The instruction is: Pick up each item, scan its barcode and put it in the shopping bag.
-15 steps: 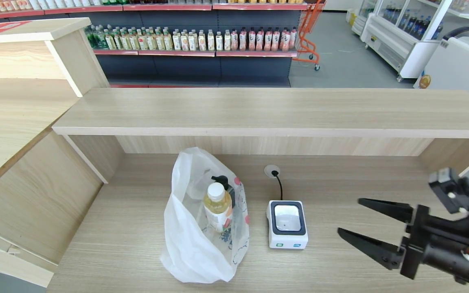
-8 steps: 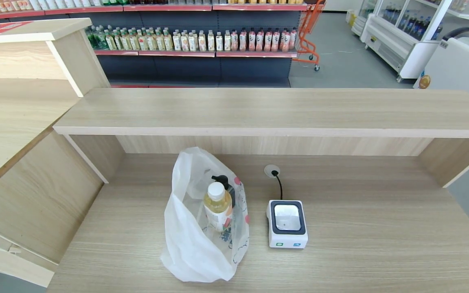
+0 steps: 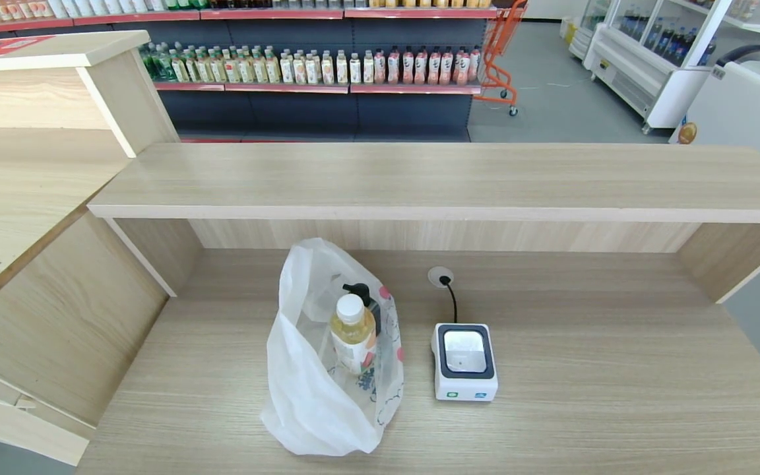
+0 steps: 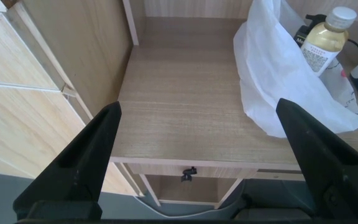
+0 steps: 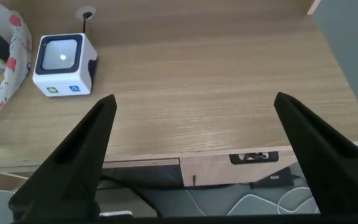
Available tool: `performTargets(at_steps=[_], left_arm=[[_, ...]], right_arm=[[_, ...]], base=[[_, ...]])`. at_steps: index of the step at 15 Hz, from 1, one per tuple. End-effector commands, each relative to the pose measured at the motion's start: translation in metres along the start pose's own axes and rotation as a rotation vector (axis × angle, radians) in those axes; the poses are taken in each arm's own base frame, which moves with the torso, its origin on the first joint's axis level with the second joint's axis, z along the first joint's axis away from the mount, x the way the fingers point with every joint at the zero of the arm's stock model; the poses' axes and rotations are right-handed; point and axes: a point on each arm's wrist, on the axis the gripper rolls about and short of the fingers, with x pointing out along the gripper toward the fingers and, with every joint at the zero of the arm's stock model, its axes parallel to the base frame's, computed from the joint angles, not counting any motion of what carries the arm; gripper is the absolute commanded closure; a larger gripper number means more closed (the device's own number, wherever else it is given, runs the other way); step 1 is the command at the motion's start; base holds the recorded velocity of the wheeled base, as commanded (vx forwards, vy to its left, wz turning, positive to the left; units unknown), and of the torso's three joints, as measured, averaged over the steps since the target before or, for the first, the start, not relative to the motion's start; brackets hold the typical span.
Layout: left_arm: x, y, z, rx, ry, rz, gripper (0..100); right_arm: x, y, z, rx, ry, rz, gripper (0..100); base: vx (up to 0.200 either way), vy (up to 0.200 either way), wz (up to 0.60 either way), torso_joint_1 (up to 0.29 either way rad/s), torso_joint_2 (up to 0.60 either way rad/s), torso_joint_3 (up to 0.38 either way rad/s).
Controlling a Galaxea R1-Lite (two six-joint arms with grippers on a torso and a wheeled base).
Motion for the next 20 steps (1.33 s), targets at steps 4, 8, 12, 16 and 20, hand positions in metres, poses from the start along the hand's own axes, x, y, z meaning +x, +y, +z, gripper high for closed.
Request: performTargets(at_steps=[4,8,12,16,20], left_arm=[[0.0000,0.0000,0.0000,0.000,0.000,0.000,0],[0.0000,0.0000,0.0000,0.000,0.000,0.000,0],[0.0000,0.0000,0.0000,0.000,0.000,0.000,0],[0.0000,0.0000,0.0000,0.002,0.000,0.002,0],[0.0000,0.0000,0.0000,0.005,0.000,0.002,0]], right_arm=[[-0.0026,-0.0001,-0.0021,0.005,-0.026,-0.005,100],[-0.0026,-0.0001,-0.0021,0.007,-0.026,-0.005,100],[-0.0026,-0.0001,-0.0021,0.007,-0.026,-0.005,100],[-0.0026,-0.0001,-0.0021,0.007,-0.026,-0.005,100],[-0.0026,-0.0001,-0.0021,0.007,-0.026,-0.005,100]], base=[[0.000,0.000,0.00,0.000,0.00,0.000],[0.000,0.000,0.00,0.000,0.00,0.000],[0.000,0.000,0.00,0.000,0.00,0.000],[0.000,-0.150,0.00,0.002,0.00,0.001],[0.000,-0.200,0.00,0.006,0.00,0.005]])
